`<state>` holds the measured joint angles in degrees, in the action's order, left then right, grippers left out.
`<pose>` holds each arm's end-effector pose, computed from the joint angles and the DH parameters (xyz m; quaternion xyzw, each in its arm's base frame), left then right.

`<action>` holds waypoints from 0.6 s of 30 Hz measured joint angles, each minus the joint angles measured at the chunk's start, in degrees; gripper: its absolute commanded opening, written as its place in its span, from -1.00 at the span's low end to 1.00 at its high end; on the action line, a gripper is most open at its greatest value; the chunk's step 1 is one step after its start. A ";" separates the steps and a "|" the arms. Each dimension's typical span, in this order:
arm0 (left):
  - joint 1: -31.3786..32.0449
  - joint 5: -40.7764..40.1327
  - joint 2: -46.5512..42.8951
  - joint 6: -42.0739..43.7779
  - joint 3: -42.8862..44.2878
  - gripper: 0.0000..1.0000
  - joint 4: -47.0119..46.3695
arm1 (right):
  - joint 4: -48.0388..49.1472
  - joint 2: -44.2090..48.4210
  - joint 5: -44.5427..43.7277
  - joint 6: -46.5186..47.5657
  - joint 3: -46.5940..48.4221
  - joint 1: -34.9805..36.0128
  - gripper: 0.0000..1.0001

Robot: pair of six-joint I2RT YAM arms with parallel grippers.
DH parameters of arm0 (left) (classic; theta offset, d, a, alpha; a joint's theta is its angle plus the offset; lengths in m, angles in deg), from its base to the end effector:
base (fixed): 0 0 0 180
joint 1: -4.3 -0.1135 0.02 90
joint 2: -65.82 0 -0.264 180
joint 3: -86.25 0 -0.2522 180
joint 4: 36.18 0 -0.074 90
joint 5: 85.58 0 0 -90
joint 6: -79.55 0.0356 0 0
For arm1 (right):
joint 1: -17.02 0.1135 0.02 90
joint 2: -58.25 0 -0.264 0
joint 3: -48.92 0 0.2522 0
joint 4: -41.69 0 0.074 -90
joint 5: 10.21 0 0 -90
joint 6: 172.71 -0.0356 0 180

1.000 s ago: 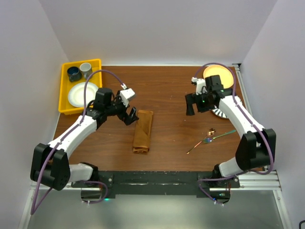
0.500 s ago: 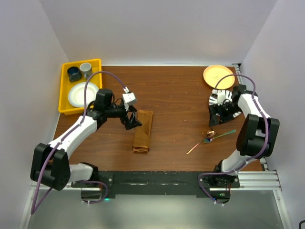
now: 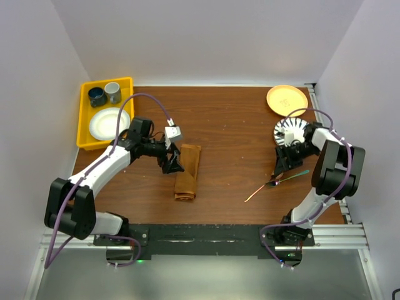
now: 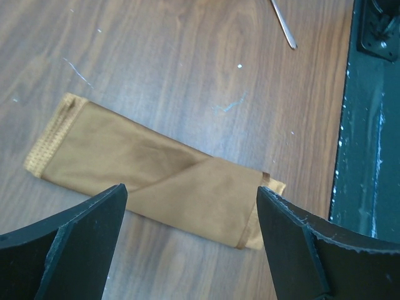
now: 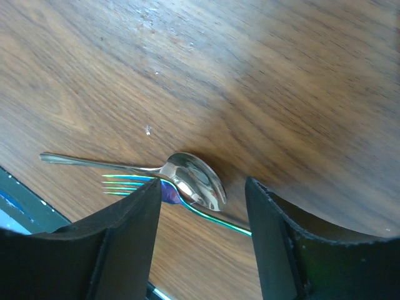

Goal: Fold the napkin into a case and place the utensils inside
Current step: Pick up the spoon from the corner of the board.

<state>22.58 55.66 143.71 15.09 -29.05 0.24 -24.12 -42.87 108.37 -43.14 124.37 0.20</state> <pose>0.2501 -0.1118 0.2407 0.4543 0.7294 -0.3853 0.3363 0.2878 -0.0692 0.1581 -0.1880 0.9506 0.2234 0.1056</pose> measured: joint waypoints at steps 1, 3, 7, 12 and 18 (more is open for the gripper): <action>0.00 0.02 0.04 0.35 0.00 0.79 0.59 | -0.02 -0.17 0.74 0.42 0.00 -0.59 0.18; 0.00 0.13 0.04 0.83 0.00 0.79 1.33 | -0.09 -0.61 2.23 1.03 0.00 -1.77 0.08; 0.00 0.20 0.04 1.05 0.00 0.79 1.90 | -0.07 -1.90 6.71 2.60 -0.24 -5.35 0.01; 0.00 0.17 0.04 1.05 0.20 0.79 2.21 | -0.66 -3.89 11.08 3.67 -0.20 -8.55 -0.04; 0.00 -0.09 0.04 1.27 0.74 0.78 2.38 | -2.19 -4.52 12.09 5.84 -0.17 -9.01 -0.25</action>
<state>22.58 55.57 143.75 16.36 -28.31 2.62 -26.30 -47.39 120.46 -37.30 124.19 -8.80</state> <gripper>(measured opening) 0.897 0.446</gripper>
